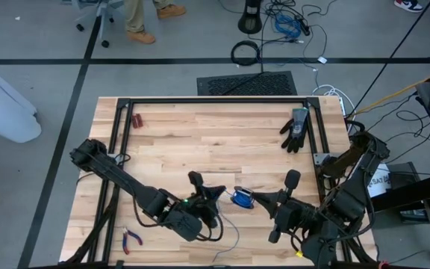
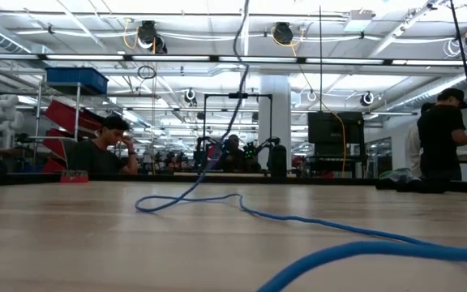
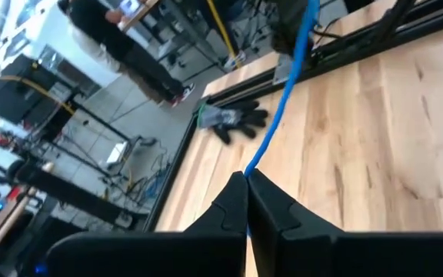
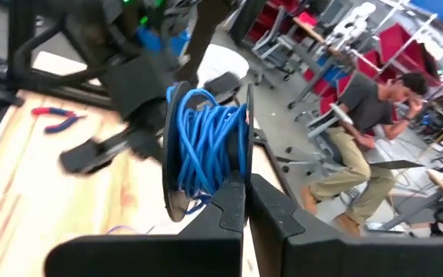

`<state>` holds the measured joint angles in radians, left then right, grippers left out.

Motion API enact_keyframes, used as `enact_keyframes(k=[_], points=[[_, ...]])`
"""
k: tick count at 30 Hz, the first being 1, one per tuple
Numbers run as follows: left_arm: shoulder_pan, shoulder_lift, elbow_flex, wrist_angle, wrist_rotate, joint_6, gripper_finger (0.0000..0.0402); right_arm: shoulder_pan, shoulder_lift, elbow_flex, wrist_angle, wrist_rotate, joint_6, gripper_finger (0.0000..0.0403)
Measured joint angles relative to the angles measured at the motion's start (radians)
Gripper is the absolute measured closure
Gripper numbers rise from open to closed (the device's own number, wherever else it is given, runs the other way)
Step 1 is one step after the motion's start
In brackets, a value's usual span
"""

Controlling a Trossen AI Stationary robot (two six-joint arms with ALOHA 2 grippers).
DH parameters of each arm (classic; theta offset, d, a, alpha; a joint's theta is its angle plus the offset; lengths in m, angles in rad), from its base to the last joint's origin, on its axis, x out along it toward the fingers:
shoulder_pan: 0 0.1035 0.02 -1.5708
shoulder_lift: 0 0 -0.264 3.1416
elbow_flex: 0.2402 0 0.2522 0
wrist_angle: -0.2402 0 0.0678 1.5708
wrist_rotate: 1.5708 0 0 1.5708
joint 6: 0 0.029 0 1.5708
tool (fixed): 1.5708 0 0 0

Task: Coil cords
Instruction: Uncoil the blue wire from the spool

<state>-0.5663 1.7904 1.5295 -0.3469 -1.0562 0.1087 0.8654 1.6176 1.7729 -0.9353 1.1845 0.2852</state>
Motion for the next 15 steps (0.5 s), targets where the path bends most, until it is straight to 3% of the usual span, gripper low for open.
enact_keyframes(k=[9,15], points=[[-0.045,-0.108,0.000,-0.205,-0.011,-0.211,0.0399,-0.001,0.000,0.000,-0.054,-0.041,0.027,0.0403],[-0.086,-0.166,0.000,-0.316,-0.069,-0.342,0.0399,-0.016,0.000,0.000,-0.144,-0.123,0.111,0.0403]])
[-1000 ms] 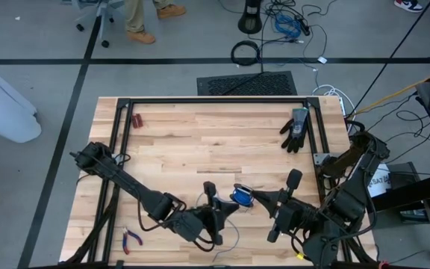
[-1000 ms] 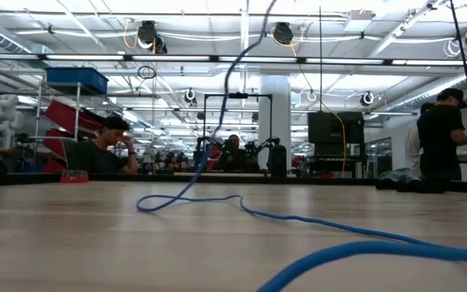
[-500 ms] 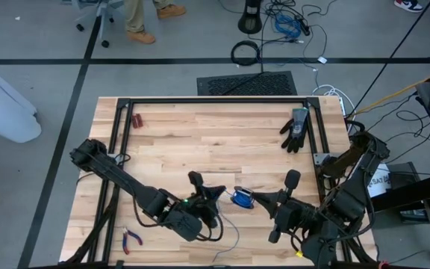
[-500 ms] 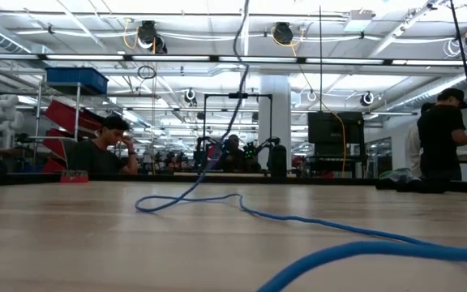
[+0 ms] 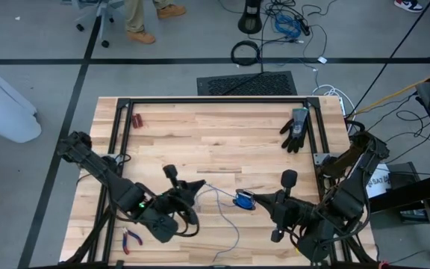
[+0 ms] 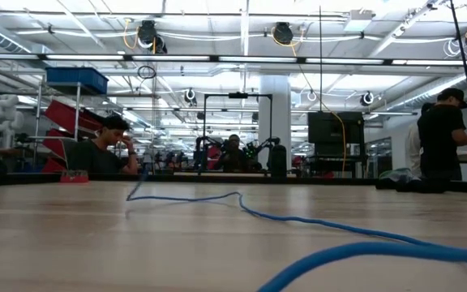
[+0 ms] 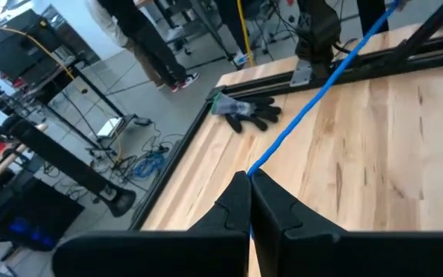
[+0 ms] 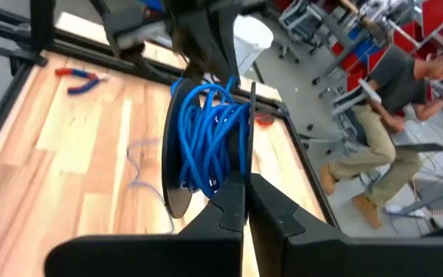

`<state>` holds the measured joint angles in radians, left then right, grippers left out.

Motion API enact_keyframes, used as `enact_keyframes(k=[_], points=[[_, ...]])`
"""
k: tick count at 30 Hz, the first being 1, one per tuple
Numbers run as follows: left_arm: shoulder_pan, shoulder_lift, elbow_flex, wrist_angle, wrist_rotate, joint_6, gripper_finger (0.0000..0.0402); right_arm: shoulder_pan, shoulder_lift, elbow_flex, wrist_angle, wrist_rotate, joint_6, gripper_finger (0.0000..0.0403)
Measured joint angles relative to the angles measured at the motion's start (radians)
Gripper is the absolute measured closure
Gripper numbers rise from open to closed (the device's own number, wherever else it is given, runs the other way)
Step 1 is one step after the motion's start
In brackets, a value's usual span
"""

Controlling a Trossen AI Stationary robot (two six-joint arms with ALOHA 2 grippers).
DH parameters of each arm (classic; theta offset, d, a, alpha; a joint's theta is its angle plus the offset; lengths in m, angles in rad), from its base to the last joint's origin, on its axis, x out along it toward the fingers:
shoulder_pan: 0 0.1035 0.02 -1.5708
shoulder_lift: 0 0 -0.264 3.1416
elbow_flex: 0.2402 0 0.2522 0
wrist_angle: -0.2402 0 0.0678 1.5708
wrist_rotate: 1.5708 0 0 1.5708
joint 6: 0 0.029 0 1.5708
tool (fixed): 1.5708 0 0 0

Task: Coil cords
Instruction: Uncoil the blue wire from the spool

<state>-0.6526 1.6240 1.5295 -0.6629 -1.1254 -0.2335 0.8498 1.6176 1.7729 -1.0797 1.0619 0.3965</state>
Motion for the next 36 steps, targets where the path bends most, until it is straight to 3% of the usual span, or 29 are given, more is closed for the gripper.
enact_keyframes(k=[6,16,23,36], points=[[-0.046,-0.018,0.000,0.009,-0.011,-0.015,0.0399,-0.035,0.000,0.000,-0.047,-0.027,0.058,0.0403],[-0.119,-0.020,0.048,0.026,-0.066,0.023,0.0399,-0.101,0.046,0.001,-0.113,-0.176,0.064,0.0403],[-0.167,-0.032,0.049,0.022,-0.153,0.047,0.0399,-0.110,0.050,0.001,-0.120,-0.184,0.051,0.0403],[-0.198,-0.046,0.051,0.097,-0.147,0.058,0.0399,-0.116,0.051,0.001,-0.115,-0.178,0.049,0.0402]])
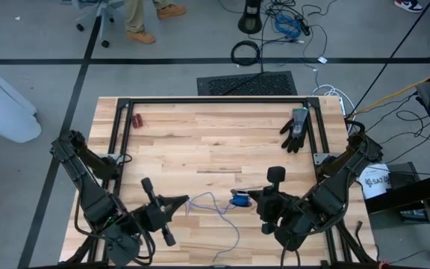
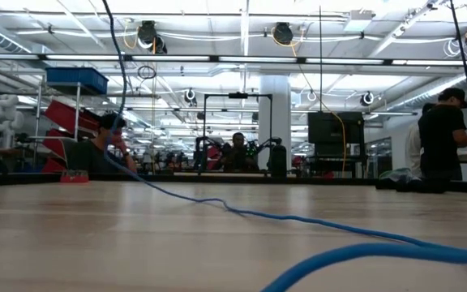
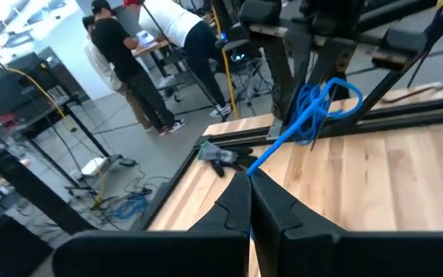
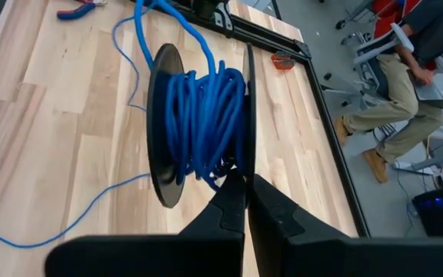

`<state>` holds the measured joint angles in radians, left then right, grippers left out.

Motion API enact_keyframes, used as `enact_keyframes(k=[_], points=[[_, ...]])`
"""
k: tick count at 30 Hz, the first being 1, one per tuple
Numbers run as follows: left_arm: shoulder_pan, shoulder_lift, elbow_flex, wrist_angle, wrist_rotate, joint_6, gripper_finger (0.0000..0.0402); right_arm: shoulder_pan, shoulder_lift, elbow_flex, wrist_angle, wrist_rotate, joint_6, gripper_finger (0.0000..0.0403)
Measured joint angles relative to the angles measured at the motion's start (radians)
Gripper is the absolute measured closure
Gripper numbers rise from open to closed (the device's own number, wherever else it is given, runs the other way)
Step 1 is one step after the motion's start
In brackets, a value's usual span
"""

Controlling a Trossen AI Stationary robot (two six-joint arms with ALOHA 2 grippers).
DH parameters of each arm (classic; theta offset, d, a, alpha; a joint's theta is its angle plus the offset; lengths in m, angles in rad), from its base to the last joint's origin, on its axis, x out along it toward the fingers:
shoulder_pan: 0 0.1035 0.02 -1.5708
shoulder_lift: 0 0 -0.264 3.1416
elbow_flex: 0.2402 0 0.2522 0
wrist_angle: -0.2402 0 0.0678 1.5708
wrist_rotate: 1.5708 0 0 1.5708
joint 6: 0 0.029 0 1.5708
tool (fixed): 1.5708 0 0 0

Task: Coil cords
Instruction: Uncoil the blue wire from the spool

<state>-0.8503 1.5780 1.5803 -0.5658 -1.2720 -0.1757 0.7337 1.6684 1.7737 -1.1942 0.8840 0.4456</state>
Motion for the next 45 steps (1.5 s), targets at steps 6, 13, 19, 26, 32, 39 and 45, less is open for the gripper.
enact_keyframes(k=[6,13,19,26,32,39,45], points=[[0.014,0.001,0.000,0.120,0.076,0.004,0.0399,-0.020,0.000,0.000,0.002,0.010,0.005,0.0402],[0.010,0.040,-0.001,0.366,0.175,0.195,0.0399,-0.042,0.000,0.000,0.002,0.011,0.006,0.0402],[0.019,0.091,-0.001,0.558,0.309,0.357,0.0399,-0.041,0.000,0.000,0.003,0.009,0.006,0.0402],[0.003,0.089,-0.002,0.586,0.212,0.436,0.0399,-0.037,0.000,0.000,0.003,0.004,0.006,0.0403],[-0.037,0.072,-0.002,0.759,0.016,0.646,0.0399,-0.037,0.000,0.000,0.002,-0.001,0.007,0.0403],[-0.051,0.072,-0.002,0.872,-0.010,0.801,0.0399,-0.037,0.000,0.000,0.001,-0.007,0.010,0.0403],[-0.053,0.072,-0.002,0.876,-0.056,0.844,0.0399,-0.037,0.000,0.000,0.000,-0.027,0.010,0.0403]])
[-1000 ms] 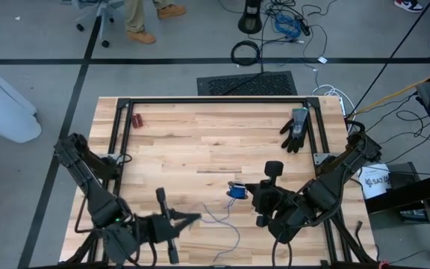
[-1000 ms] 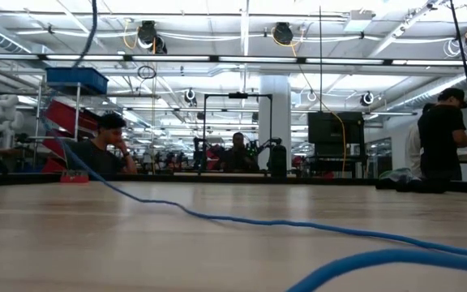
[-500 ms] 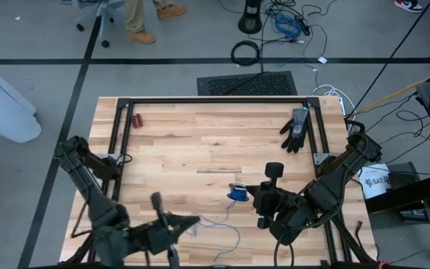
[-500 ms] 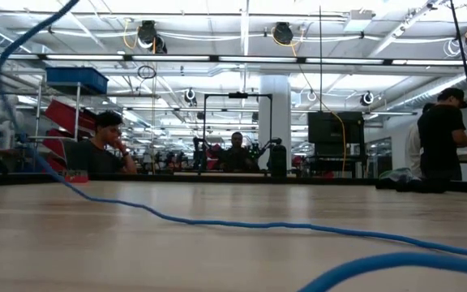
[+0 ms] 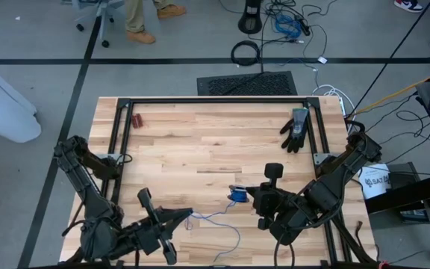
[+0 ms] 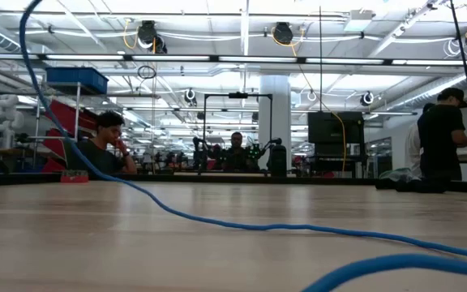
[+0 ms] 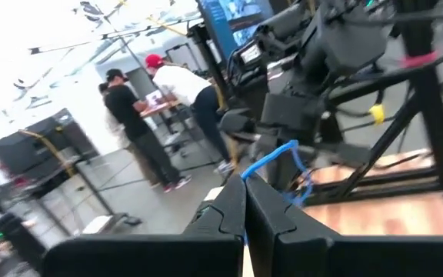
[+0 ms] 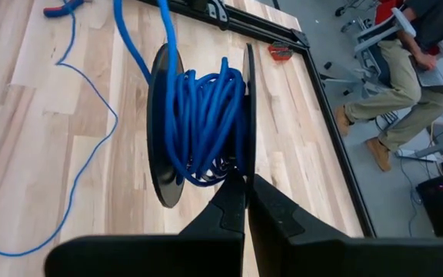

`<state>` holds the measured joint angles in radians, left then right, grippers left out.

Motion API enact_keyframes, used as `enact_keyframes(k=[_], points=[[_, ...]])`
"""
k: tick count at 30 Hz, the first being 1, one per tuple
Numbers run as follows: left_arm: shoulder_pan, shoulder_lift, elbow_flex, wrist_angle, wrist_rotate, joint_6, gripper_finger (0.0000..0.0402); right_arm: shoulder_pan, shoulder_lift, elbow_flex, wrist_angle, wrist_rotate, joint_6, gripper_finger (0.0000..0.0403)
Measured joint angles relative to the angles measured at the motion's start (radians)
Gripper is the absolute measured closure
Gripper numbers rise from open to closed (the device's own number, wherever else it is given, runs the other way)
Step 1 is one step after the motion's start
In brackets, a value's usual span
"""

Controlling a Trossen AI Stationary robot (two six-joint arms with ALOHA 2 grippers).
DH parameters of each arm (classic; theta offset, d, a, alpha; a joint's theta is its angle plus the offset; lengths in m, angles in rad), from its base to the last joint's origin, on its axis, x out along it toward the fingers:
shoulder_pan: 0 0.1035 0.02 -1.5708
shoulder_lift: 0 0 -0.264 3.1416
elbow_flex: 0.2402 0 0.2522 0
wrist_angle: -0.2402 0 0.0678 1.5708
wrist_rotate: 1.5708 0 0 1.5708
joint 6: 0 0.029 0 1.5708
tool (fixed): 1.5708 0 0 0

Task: Coil cords
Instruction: Uncoil the blue wire from the spool

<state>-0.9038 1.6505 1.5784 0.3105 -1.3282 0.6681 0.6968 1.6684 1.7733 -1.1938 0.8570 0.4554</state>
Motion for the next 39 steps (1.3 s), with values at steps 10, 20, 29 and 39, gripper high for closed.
enact_keyframes(k=[10,20,29,39], points=[[0.026,0.000,0.000,0.019,-0.070,0.054,0.0399,0.000,0.000,0.000,0.000,-0.032,0.001,0.0403],[0.093,0.000,0.000,-0.010,-0.241,0.143,0.0399,0.006,0.000,-0.001,0.000,-0.088,-0.001,0.0403],[0.097,0.000,0.000,-0.062,-0.142,0.017,0.0399,0.013,0.000,-0.001,0.000,-0.076,-0.003,0.0403],[0.080,0.030,0.000,-0.081,0.488,-0.195,0.0399,0.011,0.000,-0.001,0.023,0.172,-0.007,0.0403]])
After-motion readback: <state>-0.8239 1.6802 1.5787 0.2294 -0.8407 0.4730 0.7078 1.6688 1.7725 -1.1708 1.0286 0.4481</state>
